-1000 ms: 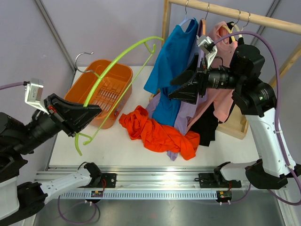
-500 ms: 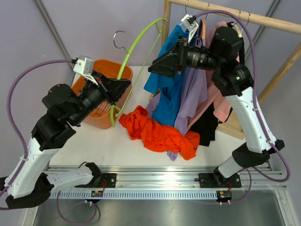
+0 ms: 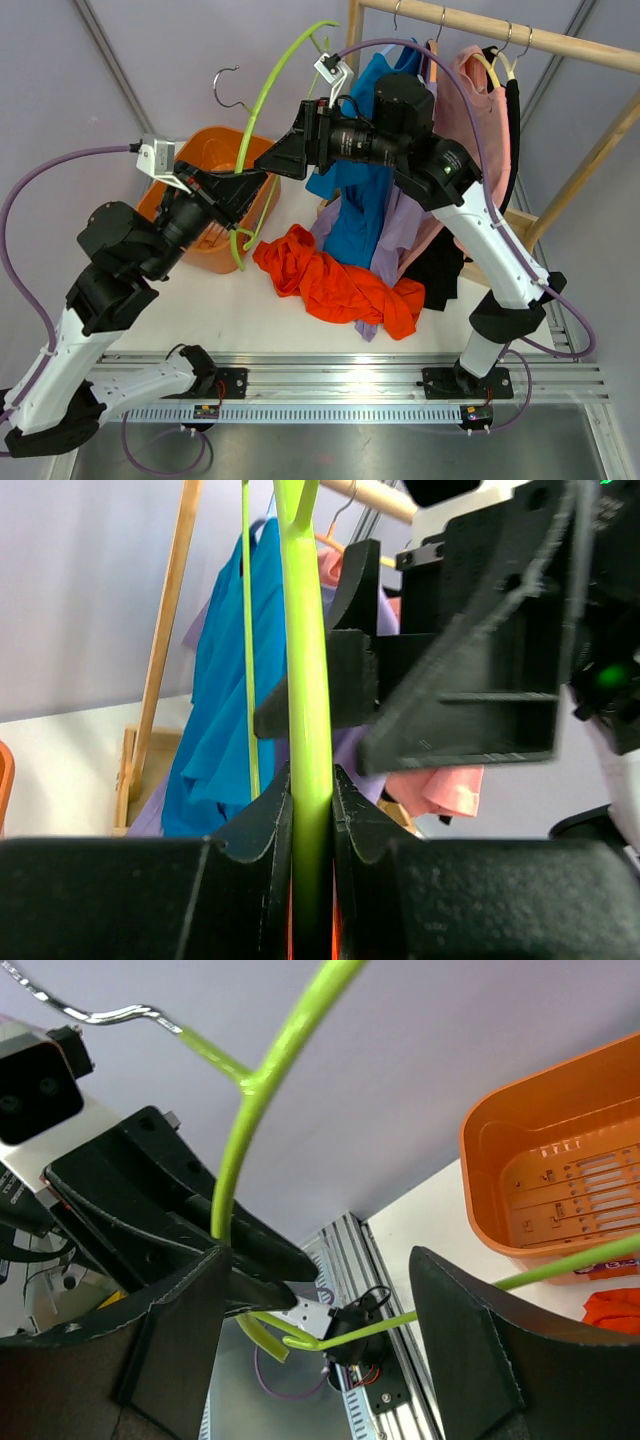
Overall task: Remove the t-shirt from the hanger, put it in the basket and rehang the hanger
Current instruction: Pass the hanger from the left arm to the right
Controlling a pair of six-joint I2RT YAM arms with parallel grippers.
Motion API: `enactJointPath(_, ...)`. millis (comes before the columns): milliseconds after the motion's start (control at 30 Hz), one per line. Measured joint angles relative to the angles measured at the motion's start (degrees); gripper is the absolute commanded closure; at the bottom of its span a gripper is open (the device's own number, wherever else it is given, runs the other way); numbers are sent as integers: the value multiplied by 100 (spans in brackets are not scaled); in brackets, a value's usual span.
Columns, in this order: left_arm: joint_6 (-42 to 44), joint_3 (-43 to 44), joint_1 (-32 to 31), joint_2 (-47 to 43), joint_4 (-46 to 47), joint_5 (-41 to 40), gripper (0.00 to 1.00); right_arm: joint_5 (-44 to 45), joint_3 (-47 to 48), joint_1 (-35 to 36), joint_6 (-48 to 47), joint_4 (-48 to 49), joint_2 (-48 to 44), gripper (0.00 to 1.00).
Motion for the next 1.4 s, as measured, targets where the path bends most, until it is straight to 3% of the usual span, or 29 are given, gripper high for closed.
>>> enactJointPath(400,-258,-468,0,-20,380,4,100,402,286,203,26,-85,13,25)
enactJointPath(567,-330,-507,-17,131,450,37,100,627,337,267,37,-114,68,33)
enactJointPath(800,-367,-511,-120,155,603,66,100,916,455,337,9,-181,350,53)
enactJointPath(833,-367,-527,-127,155,605,59,100,927,505,350,9,-192,393,63)
enactJointPath(900,-378,-592,-129,155,634,55,100,957,575,389,-46,-229,417,71)
enactJointPath(933,-380,-629,-146,155,667,59,100,1016,608,404,-81,-293,417,83)
enactJointPath(1033,-308,-715,-177,162,809,136,100,964,684,431,46,-319,417,100)
enactJointPath(1133,-214,-743,-212,153,885,210,100,841,706,448,146,-341,393,100)
enactJointPath(1267,-212,-763,-219,151,979,289,75,769,706,448,81,-339,354,100)
enactJointPath(1300,-247,-763,-219,151,992,293,59,734,706,448,33,-339,341,100)
enactJointPath(1400,-382,-765,-214,125,1043,299,32,719,715,459,-516,-404,297,100)
